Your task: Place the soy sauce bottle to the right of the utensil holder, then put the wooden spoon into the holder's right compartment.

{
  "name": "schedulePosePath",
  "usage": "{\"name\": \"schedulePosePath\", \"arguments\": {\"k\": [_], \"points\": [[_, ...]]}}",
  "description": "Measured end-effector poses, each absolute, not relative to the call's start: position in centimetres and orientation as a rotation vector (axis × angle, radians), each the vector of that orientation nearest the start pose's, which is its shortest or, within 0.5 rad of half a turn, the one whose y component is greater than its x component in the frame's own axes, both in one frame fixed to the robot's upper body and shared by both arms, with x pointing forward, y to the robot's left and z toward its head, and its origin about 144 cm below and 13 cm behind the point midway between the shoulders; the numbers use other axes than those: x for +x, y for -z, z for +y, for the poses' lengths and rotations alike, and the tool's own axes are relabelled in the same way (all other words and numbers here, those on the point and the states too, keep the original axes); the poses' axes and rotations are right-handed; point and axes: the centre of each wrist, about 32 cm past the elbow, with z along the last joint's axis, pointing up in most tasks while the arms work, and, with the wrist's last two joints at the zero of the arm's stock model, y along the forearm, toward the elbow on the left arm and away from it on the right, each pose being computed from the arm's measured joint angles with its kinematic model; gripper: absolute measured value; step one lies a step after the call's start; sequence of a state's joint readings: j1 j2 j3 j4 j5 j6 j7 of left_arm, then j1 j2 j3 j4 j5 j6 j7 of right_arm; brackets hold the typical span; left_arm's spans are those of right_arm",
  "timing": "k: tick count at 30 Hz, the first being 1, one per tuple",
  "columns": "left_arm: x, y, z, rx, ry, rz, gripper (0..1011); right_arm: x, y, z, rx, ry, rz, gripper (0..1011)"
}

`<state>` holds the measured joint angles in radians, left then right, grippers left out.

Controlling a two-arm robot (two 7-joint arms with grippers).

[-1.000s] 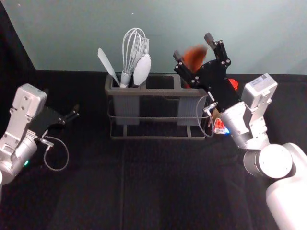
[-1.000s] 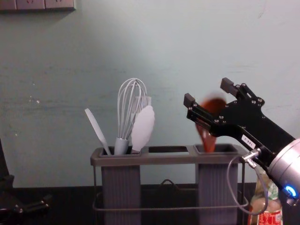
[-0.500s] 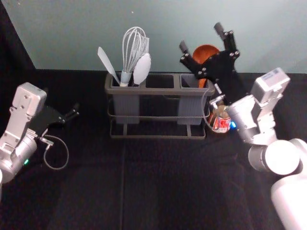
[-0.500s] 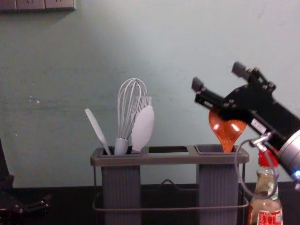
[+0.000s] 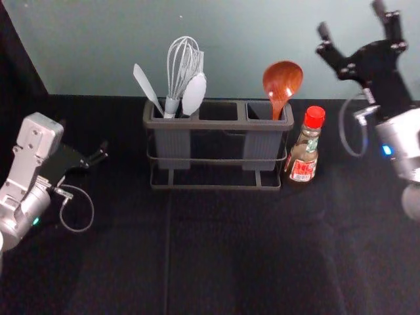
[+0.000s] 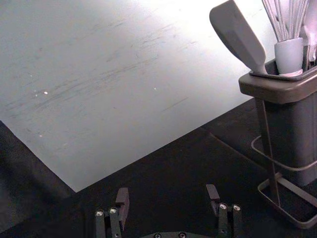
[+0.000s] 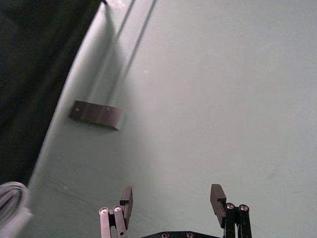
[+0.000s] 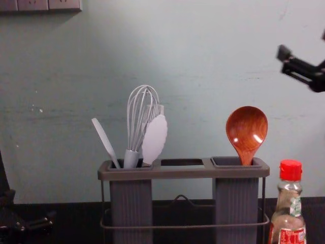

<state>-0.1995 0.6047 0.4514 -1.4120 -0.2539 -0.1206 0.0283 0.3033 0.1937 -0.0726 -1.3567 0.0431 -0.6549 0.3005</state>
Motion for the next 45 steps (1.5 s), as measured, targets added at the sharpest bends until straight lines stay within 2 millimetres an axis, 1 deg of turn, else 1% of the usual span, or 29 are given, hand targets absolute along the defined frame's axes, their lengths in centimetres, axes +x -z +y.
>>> {"name": "schedulePosePath", "arguments": {"k": [1,4,9,19,24,28,39,45], "points": [[48.9,-114.0,31.0,0.304,-1.248,-0.285,1011,54.0,-119.7,-28.2,0.323,1.148,-0.728,1004],[48.9,-114.0,31.0,0.304,-1.248,-0.285,1011,53.6,-120.0,-29.6,0.279,1.182,-0.732,1004],[48.9,-114.0,31.0,0.304,-1.248,-0.285,1011,52.5,-120.1,-31.3,0.153,1.262,-0.696,1004],[48.9,-114.0,31.0,0.304,-1.248,-0.285,1011,51.1,-119.7,-32.9,-0.075,1.345,-0.542,1004],[48.9,-114.0,31.0,0.304,-1.248,-0.285,1011,50.7,-119.0,-33.1,-0.157,1.348,-0.456,1004],[48.9,-114.0,31.0,0.304,-1.248,-0.285,1011,50.3,-117.8,-33.0,-0.209,1.346,-0.386,1004],[48.9,-114.0,31.0,0.304,-1.248,-0.285,1011,50.0,-115.0,-32.3,-0.249,1.329,-0.297,1004],[48.9,-114.0,31.0,0.304,-1.248,-0.285,1011,50.0,-114.6,-32.1,-0.242,1.333,-0.297,1004]]}}
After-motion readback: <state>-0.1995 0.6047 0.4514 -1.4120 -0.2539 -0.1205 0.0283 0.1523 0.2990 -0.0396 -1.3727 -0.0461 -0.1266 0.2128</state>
